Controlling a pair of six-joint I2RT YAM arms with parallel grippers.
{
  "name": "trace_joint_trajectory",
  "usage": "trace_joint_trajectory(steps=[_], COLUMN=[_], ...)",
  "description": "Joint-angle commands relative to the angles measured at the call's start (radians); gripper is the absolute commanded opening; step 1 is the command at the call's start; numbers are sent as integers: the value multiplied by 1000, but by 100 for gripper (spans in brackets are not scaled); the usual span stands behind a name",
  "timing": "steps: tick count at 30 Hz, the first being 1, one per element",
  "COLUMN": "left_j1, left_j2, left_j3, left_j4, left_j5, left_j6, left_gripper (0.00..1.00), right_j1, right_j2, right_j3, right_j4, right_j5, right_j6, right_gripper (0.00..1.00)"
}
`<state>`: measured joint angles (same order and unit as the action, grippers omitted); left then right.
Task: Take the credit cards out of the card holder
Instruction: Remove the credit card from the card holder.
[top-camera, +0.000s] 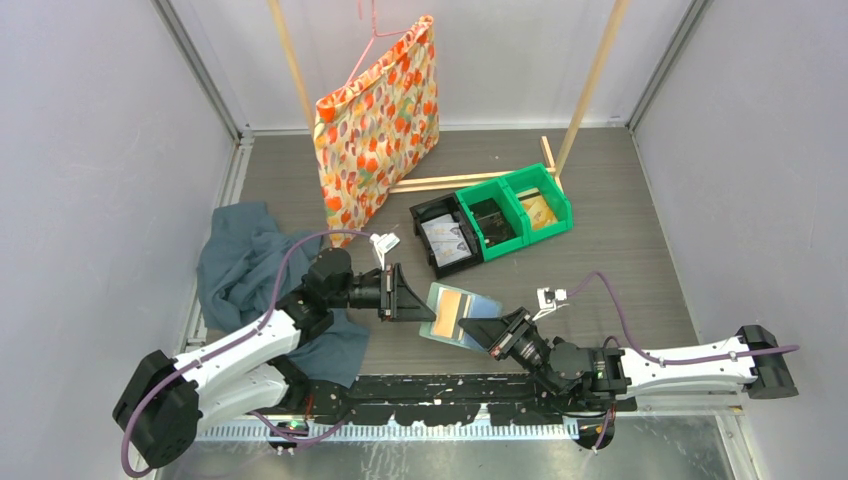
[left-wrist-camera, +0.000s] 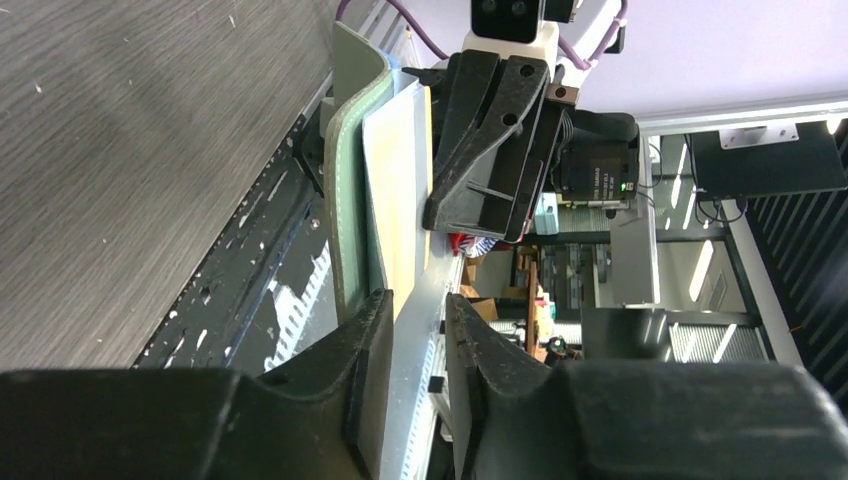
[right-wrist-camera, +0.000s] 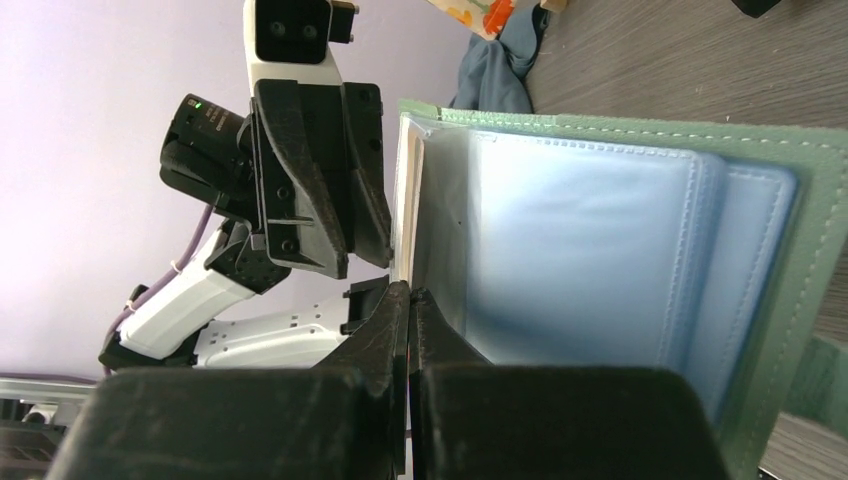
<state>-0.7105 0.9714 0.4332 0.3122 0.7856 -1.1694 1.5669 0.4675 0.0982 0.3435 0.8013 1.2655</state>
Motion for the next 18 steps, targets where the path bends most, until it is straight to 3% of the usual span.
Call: trace_joint_trajectory(steps=[1,6,18], left_j1=[-6,-5,-4], left_j2=[-8,-15,-56], left_j3=[-1,-4,28], left_j4=[50,37,-114], left_j5=[12,1,-65], left_j6=[18,20,84], left_gripper=[22,1,1], right_j1=[0,-1,0], right_j2=[4,2,-69], right_j3=[53,52,6], right_j4=[53,52,-11], right_j5=[18,16,31], right_j6=[-17,-17,43], right_gripper=[1,1,1])
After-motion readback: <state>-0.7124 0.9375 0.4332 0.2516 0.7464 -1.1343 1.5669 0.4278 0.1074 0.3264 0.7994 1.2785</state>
